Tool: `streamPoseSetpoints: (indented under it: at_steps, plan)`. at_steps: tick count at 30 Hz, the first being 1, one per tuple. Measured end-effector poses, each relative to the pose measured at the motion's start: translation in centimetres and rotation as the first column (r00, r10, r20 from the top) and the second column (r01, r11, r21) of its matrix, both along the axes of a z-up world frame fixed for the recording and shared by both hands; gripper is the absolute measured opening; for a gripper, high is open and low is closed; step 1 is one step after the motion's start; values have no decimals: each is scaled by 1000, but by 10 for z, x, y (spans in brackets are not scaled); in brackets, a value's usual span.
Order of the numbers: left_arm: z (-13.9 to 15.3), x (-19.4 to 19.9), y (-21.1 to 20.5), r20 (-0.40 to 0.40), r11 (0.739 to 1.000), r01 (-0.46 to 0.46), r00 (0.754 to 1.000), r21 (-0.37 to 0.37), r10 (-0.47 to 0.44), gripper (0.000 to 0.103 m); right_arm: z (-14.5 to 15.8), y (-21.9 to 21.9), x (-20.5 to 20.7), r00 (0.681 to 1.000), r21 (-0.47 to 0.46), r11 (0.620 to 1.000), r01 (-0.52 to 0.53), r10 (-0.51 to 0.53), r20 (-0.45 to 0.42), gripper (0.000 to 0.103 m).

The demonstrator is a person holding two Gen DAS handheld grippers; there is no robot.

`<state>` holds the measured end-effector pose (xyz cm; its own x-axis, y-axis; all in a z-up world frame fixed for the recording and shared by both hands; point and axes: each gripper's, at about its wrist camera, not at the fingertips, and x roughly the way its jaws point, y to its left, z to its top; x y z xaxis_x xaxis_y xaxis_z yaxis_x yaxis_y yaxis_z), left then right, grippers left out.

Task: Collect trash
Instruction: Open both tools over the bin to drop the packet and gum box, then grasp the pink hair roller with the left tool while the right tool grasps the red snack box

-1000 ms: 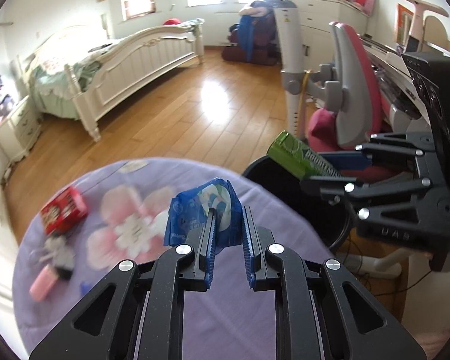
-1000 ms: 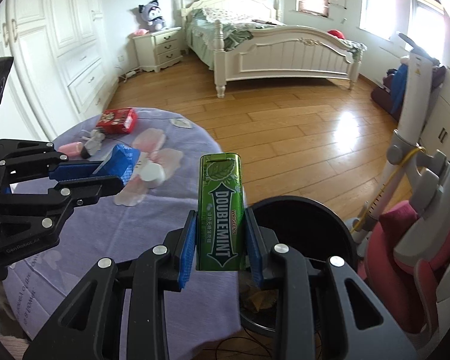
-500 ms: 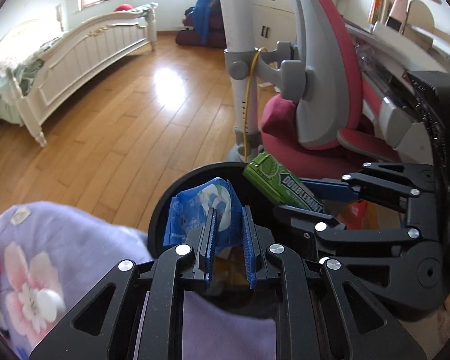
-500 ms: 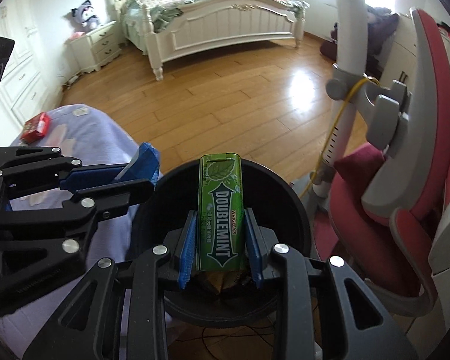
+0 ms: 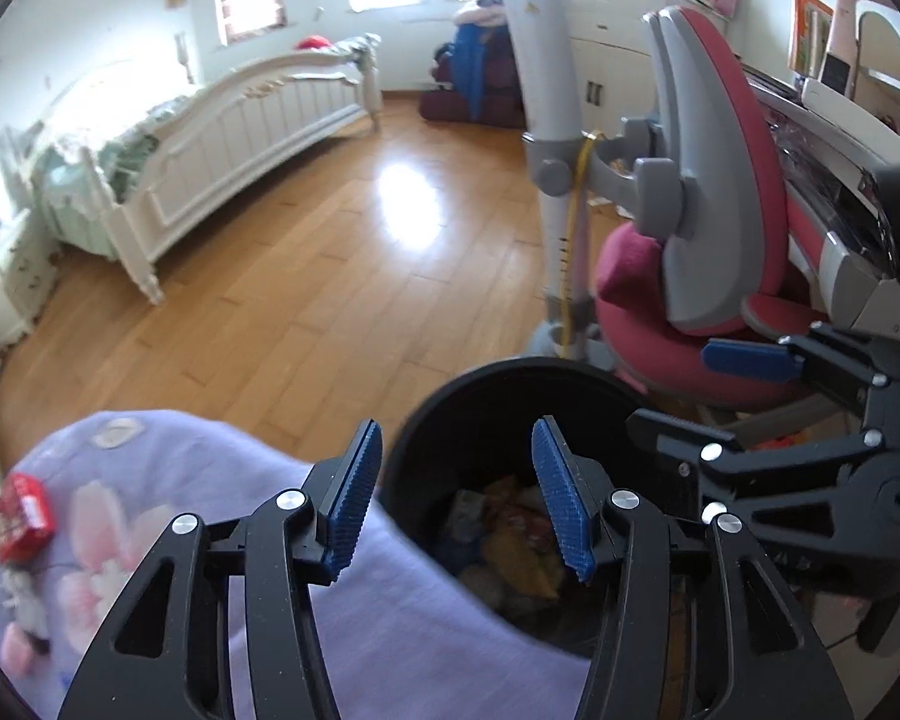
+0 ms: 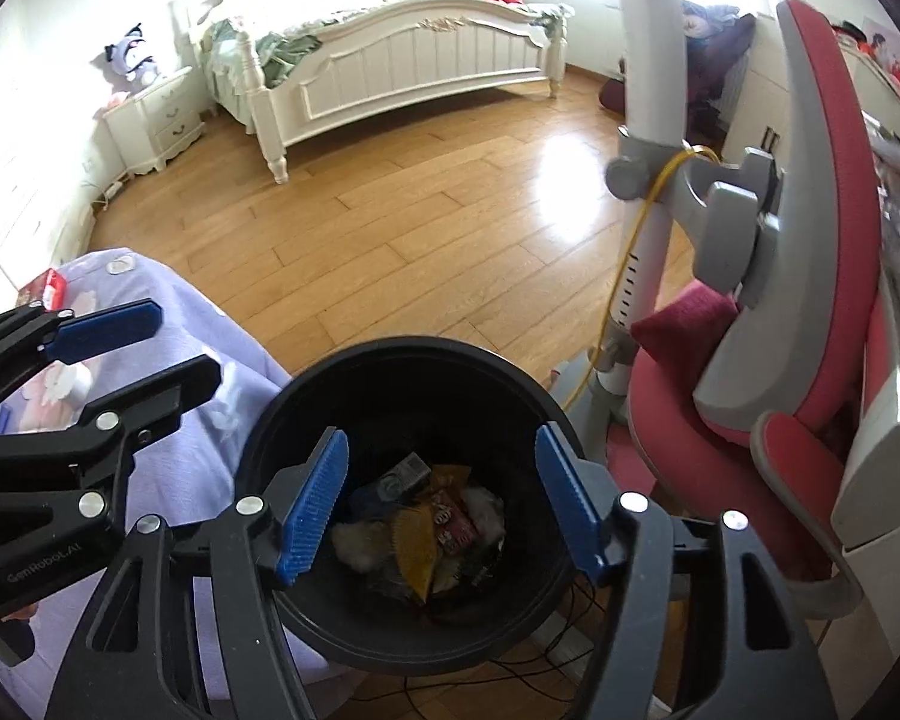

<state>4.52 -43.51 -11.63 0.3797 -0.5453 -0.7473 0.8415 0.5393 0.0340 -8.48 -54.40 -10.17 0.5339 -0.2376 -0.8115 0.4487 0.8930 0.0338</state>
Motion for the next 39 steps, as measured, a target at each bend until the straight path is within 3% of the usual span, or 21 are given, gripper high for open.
streamPoseSetpoints:
  at_steps: [6,11,21,24,26,27,34,37,39]
  plan:
    - [16,20,65,53,993,-116,992,-12,116,53,12,34,33,996,0,997,-81,81,30,65]
    - [19,49,130,72,972,-233,970,-5,233,53,17,79,73,981,7,981,-193,193,37,65]
    - [9,109,259,94,897,-441,895,32,437,53,20,188,156,906,32,906,-421,420,45,65]
    - [8,121,287,86,887,-461,885,34,457,53,22,210,169,887,35,887,-461,460,48,65]
    - [4,129,305,80,903,-426,903,49,422,57,22,219,176,877,31,877,-480,479,43,65]
    - [2,134,313,90,909,-411,910,65,405,65,23,223,179,872,26,872,-489,488,40,65]
    - [-16,172,358,52,957,-260,965,129,255,66,26,246,210,821,34,820,-571,571,12,65]
    - [-30,178,355,50,968,-163,986,189,156,66,26,258,231,757,72,755,-652,653,7,65]
    - [-43,182,353,30,964,-104,995,246,100,66,29,265,247,688,80,685,-724,726,14,68]
